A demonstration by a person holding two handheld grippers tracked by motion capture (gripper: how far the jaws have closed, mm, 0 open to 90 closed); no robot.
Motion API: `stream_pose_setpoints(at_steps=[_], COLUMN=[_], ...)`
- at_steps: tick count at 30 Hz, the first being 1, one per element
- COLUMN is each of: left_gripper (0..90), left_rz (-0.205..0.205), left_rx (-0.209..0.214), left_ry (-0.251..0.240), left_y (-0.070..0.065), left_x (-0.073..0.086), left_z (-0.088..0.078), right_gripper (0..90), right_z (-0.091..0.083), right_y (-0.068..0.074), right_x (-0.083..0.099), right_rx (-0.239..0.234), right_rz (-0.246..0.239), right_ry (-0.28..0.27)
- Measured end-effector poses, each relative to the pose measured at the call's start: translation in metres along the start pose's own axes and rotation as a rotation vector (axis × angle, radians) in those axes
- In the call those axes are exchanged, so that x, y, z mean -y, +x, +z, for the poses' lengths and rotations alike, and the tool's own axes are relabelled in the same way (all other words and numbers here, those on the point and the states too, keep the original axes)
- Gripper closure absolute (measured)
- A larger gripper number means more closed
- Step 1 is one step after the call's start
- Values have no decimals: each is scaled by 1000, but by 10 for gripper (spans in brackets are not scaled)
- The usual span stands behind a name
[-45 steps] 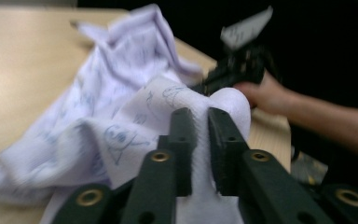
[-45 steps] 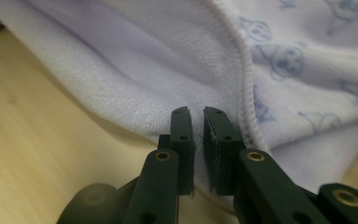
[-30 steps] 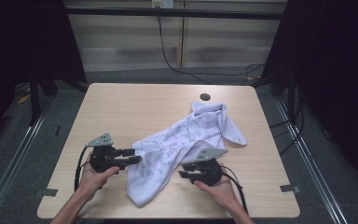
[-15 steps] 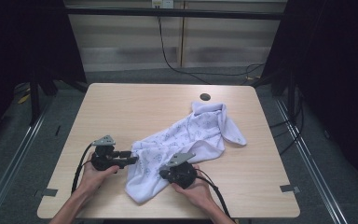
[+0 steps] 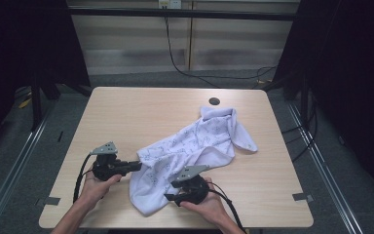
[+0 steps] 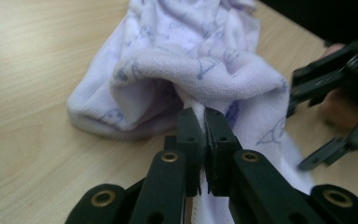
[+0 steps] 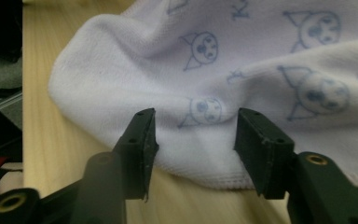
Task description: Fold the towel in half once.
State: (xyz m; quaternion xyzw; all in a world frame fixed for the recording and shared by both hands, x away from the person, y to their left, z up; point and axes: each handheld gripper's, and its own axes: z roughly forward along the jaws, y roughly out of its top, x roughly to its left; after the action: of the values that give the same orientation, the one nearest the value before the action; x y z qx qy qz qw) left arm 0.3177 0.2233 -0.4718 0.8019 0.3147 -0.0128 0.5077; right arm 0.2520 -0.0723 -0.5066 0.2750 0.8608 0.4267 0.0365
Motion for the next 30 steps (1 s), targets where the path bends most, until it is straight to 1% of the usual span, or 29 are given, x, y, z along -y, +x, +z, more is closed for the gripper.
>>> stream_pose_setpoints(at_steps=[1, 2, 3, 4, 5, 6, 7, 8, 9, 10, 11, 12, 13, 14, 15, 16, 17, 18, 19, 20, 21, 22, 23, 24, 25, 26, 27, 29, 30], left_gripper=[860, 859, 860, 860, 860, 860, 860, 860, 861, 861, 861, 861, 860, 861, 860, 860, 860, 859, 858, 857, 851, 833, 796, 781, 767, 749, 698, 705, 693], left_rz=[1, 0, -1, -3, -5, -1, 3, -4, -1, 7, 8, 5, -1, -2, -4, -2, -4, -10, -4, 9, 18, 20, 22, 39, 58, 52, 31, 15, 6], left_rx=[6, 7, 18, 12, 8, 6, 4, 8, 9, 3, 5, 3, 6, 5, 14, 20, 24, 37, 53, 72, 88, 96, 96, 96, 83, 80, 83, 32, 33], left_ry=[-17, -36, -57, -82, -107, -124, -143, -164, -174, -182, -195, -203, -214, -221, -232, -237, -244, -250, -261, -265, -268, -275, -283, -287, -294, -292, -271, -237, -217], left_y=[-2, -4, -6, -7, -9, -10, -12, -14, -15, -18, -20, -22, -25, -28, -31, -35, -39, -44, -50, -55, -60, -65, -69, -71, -72, -69, -64, -57, -53], left_x=[-2, -4, -7, -10, -13, -17, -21, -24, -27, -30, -33, -35, -38, -42, -45, -48, -51, -54, -57, -58, -59, -60, -61, -62, -62, -62, -62, -56, -51], left_z=[-3, -6, -10, -14, -19, -24, -29, -34, -38, -42, -45, -48, -50, -52, -53, -54, -55, -56, -56, -56, -56, -56, -56, -56, -54, -51, -44, -31, -24], right_gripper=[478, 508, 555, 620, 749, 814, 840, 850, 856, 858, 860, 860, 860, 860, 861, 861, 861, 861, 862, 861, 861, 861, 861, 861, 862, 861, 861, 861, 862], right_z=[2, 4, 4, 4, 4, 2, 0, -3, -9, -16, -27, -41, -56, -73, -89, -105, -120, -134, -147, -158, -169, -178, -186, -194, -200, -203, -205, -205, -206], right_y=[2, 4, 6, 7, 8, 9, 11, 12, 11, 9, 6, 1, -3, -7, -12, -17, -22, -25, -27, -29, -28, -26, -24, -22, -22, -23, -25, -34, -38], right_x=[-1, -2, -2, -1, -1, 0, 0, 0, 0, 1, 0, -2, -5, -9, -12, -14, -16, -18, -20, -21, -22, -22, -21, -19, -17, -14, -10, 2, 7], right_rx=[6, 21, 43, 52, 38, 27, 32, 35, 33, 28, 20, 24, 39, 65, 89, 106, 129, 162, 179, 185, 202, 215, 224, 240, 253, 263, 279, 300, 316], right_rz=[-14, -36, -61, -80, -82, -89, -91, -88, -84, -64, -38, -15, -1, 6, 14, 33, 41, 44, 51, 55, 55, 52, 45, 45, 44, 49, 62, 99, 115], right_ry=[-3, 3, 7, 4, 3, 11, 20, 37, 42, 20, -14, -58, -100, -131, -165, -208, -237, -259, -283, -307, -328, -342, -354, -365, -365, -356, -345, -320, -314])
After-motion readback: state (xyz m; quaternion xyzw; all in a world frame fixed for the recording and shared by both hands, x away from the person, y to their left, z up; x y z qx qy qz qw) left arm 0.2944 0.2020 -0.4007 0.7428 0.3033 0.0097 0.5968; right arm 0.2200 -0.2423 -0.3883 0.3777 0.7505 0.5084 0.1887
